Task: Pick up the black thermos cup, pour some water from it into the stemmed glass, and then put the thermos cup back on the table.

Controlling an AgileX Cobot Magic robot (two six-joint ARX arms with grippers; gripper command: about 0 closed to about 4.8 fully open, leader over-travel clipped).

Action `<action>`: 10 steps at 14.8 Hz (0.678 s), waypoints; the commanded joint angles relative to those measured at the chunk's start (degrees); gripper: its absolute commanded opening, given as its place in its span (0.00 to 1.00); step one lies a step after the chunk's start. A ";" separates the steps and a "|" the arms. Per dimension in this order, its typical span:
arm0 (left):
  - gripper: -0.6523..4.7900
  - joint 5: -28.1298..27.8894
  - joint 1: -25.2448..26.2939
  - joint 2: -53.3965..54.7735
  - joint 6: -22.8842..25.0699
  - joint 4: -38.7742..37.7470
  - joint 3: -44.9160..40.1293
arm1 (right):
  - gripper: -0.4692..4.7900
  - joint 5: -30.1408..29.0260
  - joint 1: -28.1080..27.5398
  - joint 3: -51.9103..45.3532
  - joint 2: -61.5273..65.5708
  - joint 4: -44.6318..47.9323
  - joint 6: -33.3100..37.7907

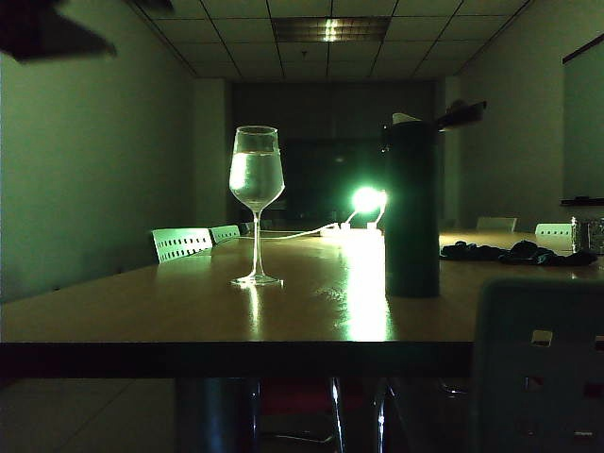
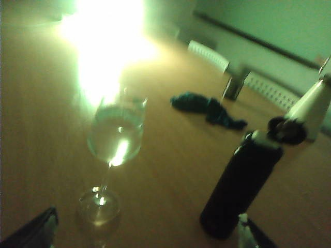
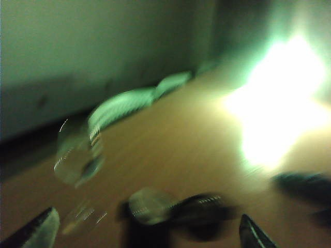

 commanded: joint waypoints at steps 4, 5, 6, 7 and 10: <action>1.00 -0.15 -0.02 7.13 0.28 6.54 0.37 | 1.00 1.14 3.80 0.11 21.57 16.50 2.23; 1.00 -0.15 -0.02 8.55 0.33 7.67 0.37 | 1.00 1.44 3.82 0.11 24.13 18.23 2.23; 1.00 -0.09 -0.02 9.53 0.31 8.07 0.39 | 1.00 1.62 3.82 0.11 26.23 19.82 2.21; 1.00 -0.07 -0.02 10.23 0.31 8.04 0.39 | 1.00 2.29 3.82 0.11 27.85 20.87 2.16; 1.00 -0.15 -0.02 10.91 3.58 8.11 0.39 | 1.00 2.64 3.82 -0.28 31.69 22.53 2.16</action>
